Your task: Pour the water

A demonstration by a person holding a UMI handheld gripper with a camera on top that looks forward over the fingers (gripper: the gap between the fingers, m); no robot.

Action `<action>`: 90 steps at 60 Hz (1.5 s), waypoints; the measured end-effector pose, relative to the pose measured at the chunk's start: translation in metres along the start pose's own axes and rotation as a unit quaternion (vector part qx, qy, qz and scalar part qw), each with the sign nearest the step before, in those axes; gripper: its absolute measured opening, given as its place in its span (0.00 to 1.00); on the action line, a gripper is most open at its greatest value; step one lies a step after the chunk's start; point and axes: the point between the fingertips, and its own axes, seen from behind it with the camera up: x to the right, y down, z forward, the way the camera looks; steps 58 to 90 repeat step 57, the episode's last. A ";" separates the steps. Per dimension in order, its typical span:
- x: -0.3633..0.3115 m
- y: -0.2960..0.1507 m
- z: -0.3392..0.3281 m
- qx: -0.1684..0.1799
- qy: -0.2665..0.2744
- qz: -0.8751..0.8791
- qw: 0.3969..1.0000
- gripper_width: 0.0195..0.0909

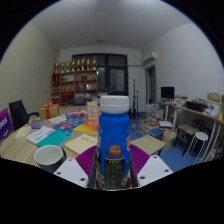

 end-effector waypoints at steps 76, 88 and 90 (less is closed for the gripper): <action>-0.094 -0.052 -0.343 -0.158 0.014 0.023 0.987 0.90; -0.094 -0.052 -0.343 -0.158 0.014 0.023 0.987 0.90; -0.094 -0.052 -0.343 -0.158 0.014 0.023 0.987 0.90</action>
